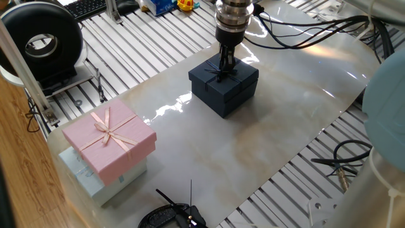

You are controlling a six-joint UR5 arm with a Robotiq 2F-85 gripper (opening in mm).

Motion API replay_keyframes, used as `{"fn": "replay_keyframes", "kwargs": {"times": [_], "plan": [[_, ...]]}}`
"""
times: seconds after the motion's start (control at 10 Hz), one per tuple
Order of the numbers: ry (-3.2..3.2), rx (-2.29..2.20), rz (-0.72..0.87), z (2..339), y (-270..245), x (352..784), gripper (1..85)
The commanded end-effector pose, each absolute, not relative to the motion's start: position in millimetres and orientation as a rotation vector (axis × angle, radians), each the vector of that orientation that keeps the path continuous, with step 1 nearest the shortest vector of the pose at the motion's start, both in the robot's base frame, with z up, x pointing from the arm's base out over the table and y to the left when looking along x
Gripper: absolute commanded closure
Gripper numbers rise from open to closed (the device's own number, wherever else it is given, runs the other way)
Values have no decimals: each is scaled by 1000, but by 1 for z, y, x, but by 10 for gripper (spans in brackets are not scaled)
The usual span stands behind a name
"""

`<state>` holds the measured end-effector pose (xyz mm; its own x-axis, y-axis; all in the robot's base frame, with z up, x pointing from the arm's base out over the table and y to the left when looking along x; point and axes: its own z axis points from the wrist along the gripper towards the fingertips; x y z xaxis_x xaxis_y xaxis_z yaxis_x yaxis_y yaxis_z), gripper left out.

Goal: Open a box

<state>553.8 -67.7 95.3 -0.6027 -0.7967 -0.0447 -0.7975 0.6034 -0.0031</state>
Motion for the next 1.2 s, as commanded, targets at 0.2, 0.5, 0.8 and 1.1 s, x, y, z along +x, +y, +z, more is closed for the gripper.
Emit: {"fn": "replay_keyframes", "kwargs": {"times": [0.2, 0.5, 0.8, 1.1], "plan": [[2761, -1369, 69, 90, -63, 562, 570], [2792, -1283, 128, 97, -53, 558, 843], [2826, -1256, 133, 114, -57, 551, 843], [2858, -1250, 100, 138, -67, 545, 843]]}}
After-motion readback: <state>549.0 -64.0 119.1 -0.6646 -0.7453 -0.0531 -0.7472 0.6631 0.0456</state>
